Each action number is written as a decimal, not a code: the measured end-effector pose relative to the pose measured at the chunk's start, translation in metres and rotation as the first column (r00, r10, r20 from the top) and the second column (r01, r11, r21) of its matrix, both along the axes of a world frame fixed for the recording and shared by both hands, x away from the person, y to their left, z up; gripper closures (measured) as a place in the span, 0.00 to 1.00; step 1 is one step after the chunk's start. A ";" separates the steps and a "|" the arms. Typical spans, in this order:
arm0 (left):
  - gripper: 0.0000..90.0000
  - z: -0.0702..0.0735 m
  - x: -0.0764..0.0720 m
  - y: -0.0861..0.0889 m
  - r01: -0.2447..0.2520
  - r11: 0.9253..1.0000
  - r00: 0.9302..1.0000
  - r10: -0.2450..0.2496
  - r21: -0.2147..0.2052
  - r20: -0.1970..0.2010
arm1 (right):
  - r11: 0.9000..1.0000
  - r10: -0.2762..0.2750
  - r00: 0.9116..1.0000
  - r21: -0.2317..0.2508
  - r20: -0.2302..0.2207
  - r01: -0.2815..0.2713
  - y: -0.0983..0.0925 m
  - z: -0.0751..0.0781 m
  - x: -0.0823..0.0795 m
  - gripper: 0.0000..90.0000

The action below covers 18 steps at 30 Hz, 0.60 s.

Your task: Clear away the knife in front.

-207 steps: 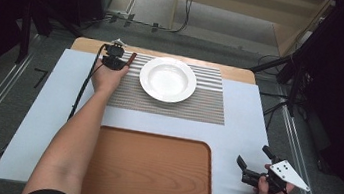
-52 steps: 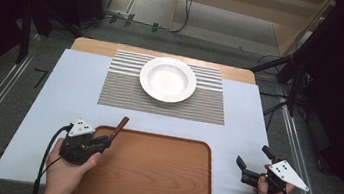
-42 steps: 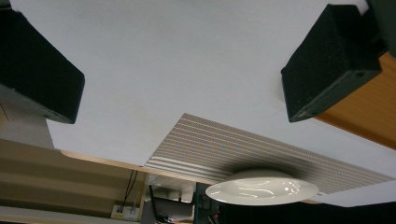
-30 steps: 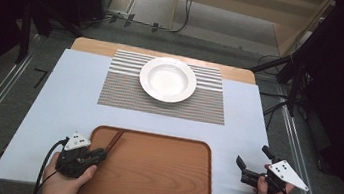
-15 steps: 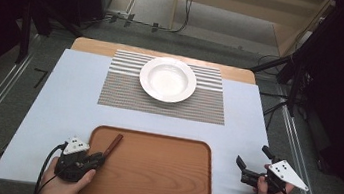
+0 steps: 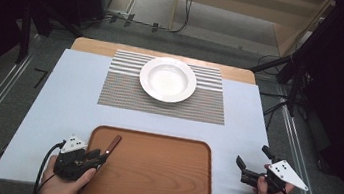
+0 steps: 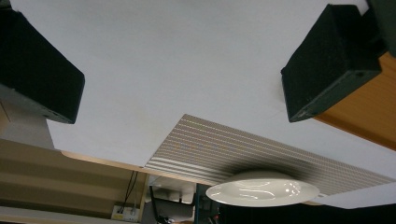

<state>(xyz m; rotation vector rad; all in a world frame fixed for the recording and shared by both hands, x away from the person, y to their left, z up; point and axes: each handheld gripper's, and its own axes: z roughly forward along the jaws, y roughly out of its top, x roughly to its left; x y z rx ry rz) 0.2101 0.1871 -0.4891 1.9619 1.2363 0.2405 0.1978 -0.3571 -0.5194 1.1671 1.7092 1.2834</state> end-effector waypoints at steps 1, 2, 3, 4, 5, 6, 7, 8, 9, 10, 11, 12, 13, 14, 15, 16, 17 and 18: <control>0.73 0.002 0.001 -0.002 0.017 1.000 1.000 -0.017 0.006 0.007 | 1.000 0.000 1.000 0.000 0.000 0.000 0.000 0.000 0.000 0.00; 0.75 0.003 0.002 -0.004 0.024 1.000 1.000 -0.024 0.012 0.012 | 1.000 0.000 1.000 -0.001 0.000 0.000 0.000 0.000 0.000 0.00; 0.79 0.003 0.004 -0.007 0.045 0.999 0.999 -0.045 0.019 0.015 | 1.000 0.000 1.000 0.000 0.001 0.000 0.000 0.000 0.000 0.00; 0.85 0.003 0.006 -0.008 0.054 0.998 0.998 -0.054 0.028 0.015 | 1.000 0.000 1.000 0.000 0.000 0.000 0.000 0.000 0.000 0.00; 0.88 0.003 0.008 -0.011 0.067 0.997 0.998 -0.067 0.038 0.016 | 1.000 -0.001 1.000 -0.001 0.000 0.001 0.000 0.000 0.000 0.00; 0.93 0.003 0.009 -0.013 0.076 0.996 0.997 -0.076 0.037 0.014 | 1.000 -0.001 1.000 -0.003 0.000 0.001 0.000 0.000 0.000 0.00; 0.94 0.002 0.011 -0.015 0.087 0.995 0.996 -0.087 0.041 0.008 | 1.000 -0.001 1.000 -0.003 0.000 0.001 0.000 0.000 0.000 0.00; 0.95 0.001 0.012 -0.017 0.094 0.994 0.996 -0.094 0.050 0.003 | 1.000 -0.001 1.000 -0.002 0.000 0.001 0.000 0.000 0.000 0.00; 0.98 0.000 0.014 -0.020 0.099 0.993 0.995 -0.099 0.067 0.000 | 1.000 -0.001 1.000 -0.002 0.000 0.001 0.000 0.000 0.000 0.00; 0.99 -0.001 0.014 -0.021 0.104 0.992 0.995 -0.104 0.074 -0.005 | 1.000 -0.001 1.000 -0.002 0.000 0.001 0.000 0.000 0.000 0.00; 0.99 -0.002 0.015 -0.022 0.103 0.991 0.995 -0.103 0.089 -0.009 | 1.000 -0.001 1.000 -0.002 -0.001 0.001 0.000 0.000 0.000 0.00; 0.99 -0.003 0.015 -0.023 0.102 0.989 0.995 -0.102 0.106 -0.010 | 1.000 -0.002 1.000 -0.002 -0.001 0.002 0.000 0.000 0.000 0.00; 0.99 -0.004 0.016 -0.023 0.101 0.989 0.995 -0.100 0.106 -0.014 | 1.000 -0.002 1.000 -0.002 -0.001 0.002 0.000 0.000 0.000 0.00; 0.99 -0.004 0.016 -0.022 0.098 0.989 0.995 -0.097 0.110 -0.016 | 1.000 -0.002 1.000 -0.002 -0.001 0.002 0.000 0.000 0.000 0.00; 0.99 -0.004 0.015 -0.022 0.094 0.988 0.996 -0.092 0.122 -0.017 | 1.000 -0.002 1.000 -0.002 -0.001 0.002 0.000 0.000 0.000 0.00; 0.99 -0.005 0.015 -0.022 0.094 0.986 0.996 -0.093 0.137 -0.015 | 1.000 -0.003 1.000 -0.001 -0.002 0.003 0.000 0.000 0.000 0.00; 1.00 -0.005 0.014 -0.022 0.097 0.985 0.995 -0.096 0.146 -0.014 | 1.000 -0.002 1.000 -0.002 -0.001 0.002 0.000 0.000 0.000 0.00; 1.00 -0.006 0.014 -0.021 0.097 0.984 0.995 -0.095 0.147 -0.015 | 1.000 -0.002 1.000 -0.003 -0.001 0.002 0.000 0.000 0.000 0.00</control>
